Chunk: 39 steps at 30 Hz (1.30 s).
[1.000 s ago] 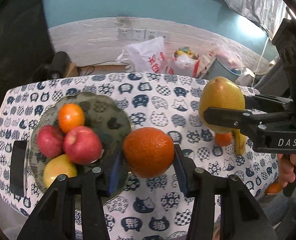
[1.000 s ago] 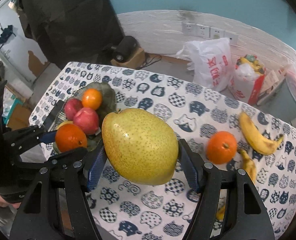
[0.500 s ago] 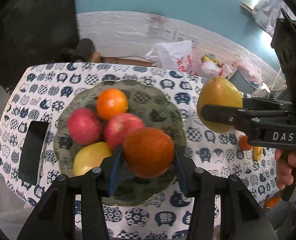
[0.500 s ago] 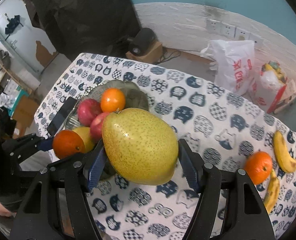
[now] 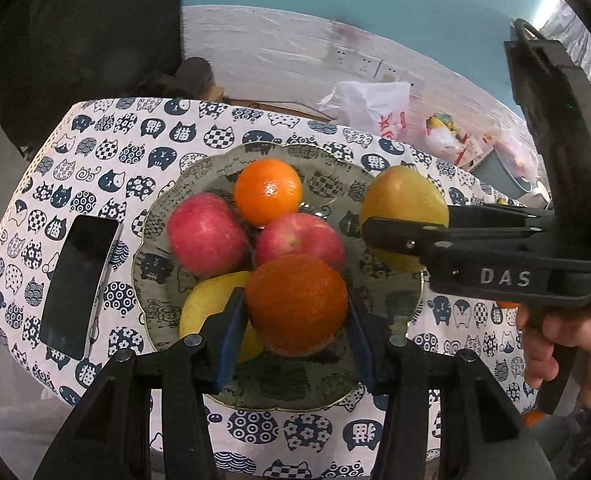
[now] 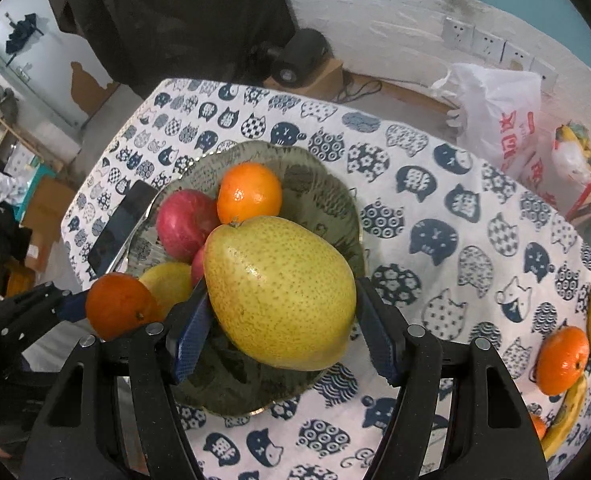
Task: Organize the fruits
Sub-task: 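Lower the pear into the bowl and open the right tool while the left tool releases the small orange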
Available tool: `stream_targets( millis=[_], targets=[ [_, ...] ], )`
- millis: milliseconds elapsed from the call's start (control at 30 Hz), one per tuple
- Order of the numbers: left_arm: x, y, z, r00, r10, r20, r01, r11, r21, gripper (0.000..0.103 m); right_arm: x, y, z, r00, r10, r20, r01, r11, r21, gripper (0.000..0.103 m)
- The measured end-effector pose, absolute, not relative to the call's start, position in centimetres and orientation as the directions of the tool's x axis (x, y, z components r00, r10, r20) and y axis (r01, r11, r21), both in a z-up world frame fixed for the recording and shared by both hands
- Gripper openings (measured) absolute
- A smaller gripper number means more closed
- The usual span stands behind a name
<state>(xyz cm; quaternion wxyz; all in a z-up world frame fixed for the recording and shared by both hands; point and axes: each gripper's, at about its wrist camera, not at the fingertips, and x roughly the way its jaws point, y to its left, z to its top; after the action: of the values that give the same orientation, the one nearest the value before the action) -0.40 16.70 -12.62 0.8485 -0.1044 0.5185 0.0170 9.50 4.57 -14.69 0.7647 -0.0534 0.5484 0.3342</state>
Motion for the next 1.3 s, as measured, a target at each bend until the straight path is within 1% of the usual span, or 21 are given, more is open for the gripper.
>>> stream_targets(
  millis=[300, 633, 733, 833, 900, 1133, 1200, 1267, 1300],
  targets=[
    [-0.4, 17.1, -13.6, 0.43, -0.085, -0.899, -0.145, 0.976, -0.162, 0.049, 10.2, 5.1, -16.4, 0.16, 0.417, -0.895, -0.546, 0.793, 0.271, 0.07],
    [-0.5, 16.6, -14.0, 0.409, -0.088, -0.908, -0.132, 0.979, -0.154, 0.049, 10.3, 5.1, -16.7, 0.157, 0.432, -0.888, -0.538, 0.792, 0.289, 0.07],
    [-0.5, 16.6, -14.2, 0.403, -0.087, -0.911, -0.13, 0.98, -0.151, 0.049, 10.4, 4.9, -16.4, 0.172, 0.452, -0.875, -0.528, 0.793, 0.305, 0.074],
    [-0.5, 16.5, -14.3, 0.398, -0.089, -0.913, -0.129, 0.98, -0.152, 0.049, 10.6, 4.6, -16.0, 0.182, 0.477, -0.86, -0.52, 0.789, 0.328, 0.084],
    [-0.5, 16.5, -14.3, 0.395, -0.092, -0.914, -0.129, 0.98, -0.154, 0.049, 10.3, 4.8, -15.4, 0.218, 0.464, -0.859, -0.538, 0.791, 0.291, 0.084],
    [-0.6, 16.0, -14.7, 0.378, -0.087, -0.922, -0.118, 0.983, -0.141, 0.049, 9.8, 5.3, -14.5, 0.249, 0.45, -0.858, -0.571, 0.784, 0.246, 0.084],
    [-0.6, 16.0, -14.5, 0.383, -0.086, -0.92, -0.114, 0.984, -0.139, 0.051, 9.9, 5.2, -14.3, 0.249, 0.453, -0.856, -0.564, 0.786, 0.252, 0.084],
    [-0.6, 16.0, -14.4, 0.385, -0.084, -0.919, -0.113, 0.984, -0.138, 0.062, 9.9, 5.0, -14.2, 0.248, 0.454, -0.856, -0.554, 0.791, 0.26, 0.084],
    [-0.7, 16.0, -14.4, 0.386, -0.08, -0.919, -0.114, 0.984, -0.134, 0.064, 10.0, 4.8, -14.1, 0.247, 0.454, -0.856, -0.548, 0.794, 0.263, 0.084]
  ],
)
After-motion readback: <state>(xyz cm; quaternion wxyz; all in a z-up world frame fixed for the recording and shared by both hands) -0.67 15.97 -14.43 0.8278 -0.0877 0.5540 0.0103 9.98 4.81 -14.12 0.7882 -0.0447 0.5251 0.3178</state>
